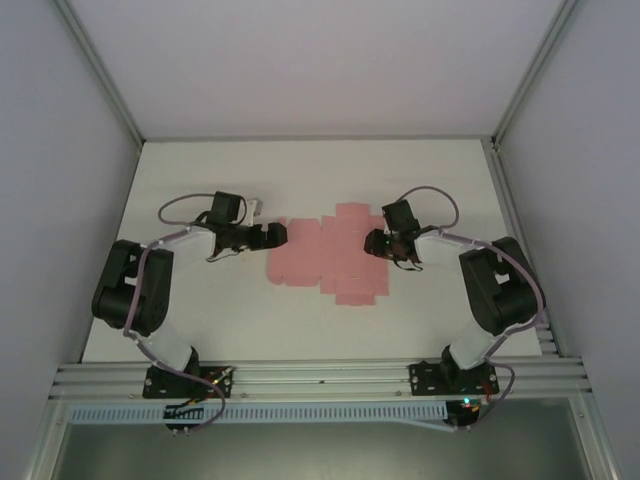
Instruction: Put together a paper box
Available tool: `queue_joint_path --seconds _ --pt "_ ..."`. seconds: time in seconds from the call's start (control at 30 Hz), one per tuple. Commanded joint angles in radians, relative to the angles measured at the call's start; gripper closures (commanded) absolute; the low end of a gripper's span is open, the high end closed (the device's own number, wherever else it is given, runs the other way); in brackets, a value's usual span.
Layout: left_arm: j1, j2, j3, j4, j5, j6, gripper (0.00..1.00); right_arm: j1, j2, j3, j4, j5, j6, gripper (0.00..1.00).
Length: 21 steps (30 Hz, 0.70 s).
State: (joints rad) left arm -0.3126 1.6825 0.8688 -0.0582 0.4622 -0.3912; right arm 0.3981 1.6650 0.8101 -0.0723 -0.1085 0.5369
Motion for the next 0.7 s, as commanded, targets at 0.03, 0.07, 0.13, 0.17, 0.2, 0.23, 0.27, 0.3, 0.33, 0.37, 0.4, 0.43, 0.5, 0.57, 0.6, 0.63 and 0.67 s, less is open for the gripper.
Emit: queue_joint_path --seconds 0.03,0.07,0.13,0.17,0.2,0.23,0.27,0.3,0.33,0.37,0.4,0.43,0.5,0.57,0.6,0.63,0.67 --pt "-0.009 0.039 0.011 0.028 0.151 -0.019 0.0 -0.014 0.045 -0.083 0.039 -0.025 0.068 0.63" --pt "-0.012 0.046 0.013 0.029 0.154 -0.017 0.0 -0.015 0.052 -0.094 0.054 -0.03 0.076 0.63" --pt "-0.015 0.061 0.018 0.039 0.182 -0.013 0.02 -0.016 0.065 -0.106 0.073 -0.035 0.079 0.64" --pt "-0.017 0.069 0.018 0.05 0.2 -0.019 0.03 -0.018 0.072 -0.107 0.076 -0.036 0.082 0.64" --pt "-0.016 0.075 0.019 0.061 0.222 -0.024 0.04 -0.02 0.076 -0.108 0.081 -0.041 0.083 0.65" --pt "-0.016 0.08 0.019 0.077 0.244 -0.033 0.06 -0.021 0.08 -0.107 0.084 -0.046 0.086 0.66" --pt "-0.017 0.084 0.017 0.091 0.257 -0.039 0.09 -0.023 0.083 -0.109 0.088 -0.049 0.089 0.66" --pt "-0.019 0.087 0.016 0.105 0.272 -0.043 0.1 -0.024 0.082 -0.112 0.097 -0.055 0.091 0.66" --pt "-0.02 0.091 0.013 0.125 0.282 -0.05 0.11 -0.025 0.08 -0.12 0.113 -0.061 0.094 0.66" --pt "-0.02 0.093 0.012 0.135 0.289 -0.057 0.13 -0.027 0.078 -0.128 0.132 -0.069 0.099 0.66" --pt "-0.02 0.097 0.011 0.149 0.297 -0.065 0.15 -0.03 0.077 -0.138 0.149 -0.077 0.105 0.66" --pt "-0.022 0.101 0.011 0.161 0.3 -0.072 0.2 -0.036 0.077 -0.148 0.169 -0.093 0.11 0.66" --pt "-0.025 0.103 0.009 0.182 0.305 -0.079 0.31 -0.041 0.077 -0.166 0.211 -0.117 0.118 0.66" --pt "-0.025 0.099 0.016 0.184 0.303 -0.078 0.48 -0.047 0.073 -0.184 0.257 -0.143 0.123 0.66" --pt "-0.025 0.094 0.019 0.182 0.302 -0.076 0.55 -0.049 0.068 -0.191 0.271 -0.147 0.129 0.66" --pt "-0.026 0.087 0.022 0.179 0.3 -0.072 0.62 -0.054 0.061 -0.195 0.279 -0.149 0.133 0.66" --pt "-0.025 0.078 0.022 0.175 0.293 -0.067 0.68 -0.059 0.051 -0.195 0.284 -0.154 0.13 0.66"
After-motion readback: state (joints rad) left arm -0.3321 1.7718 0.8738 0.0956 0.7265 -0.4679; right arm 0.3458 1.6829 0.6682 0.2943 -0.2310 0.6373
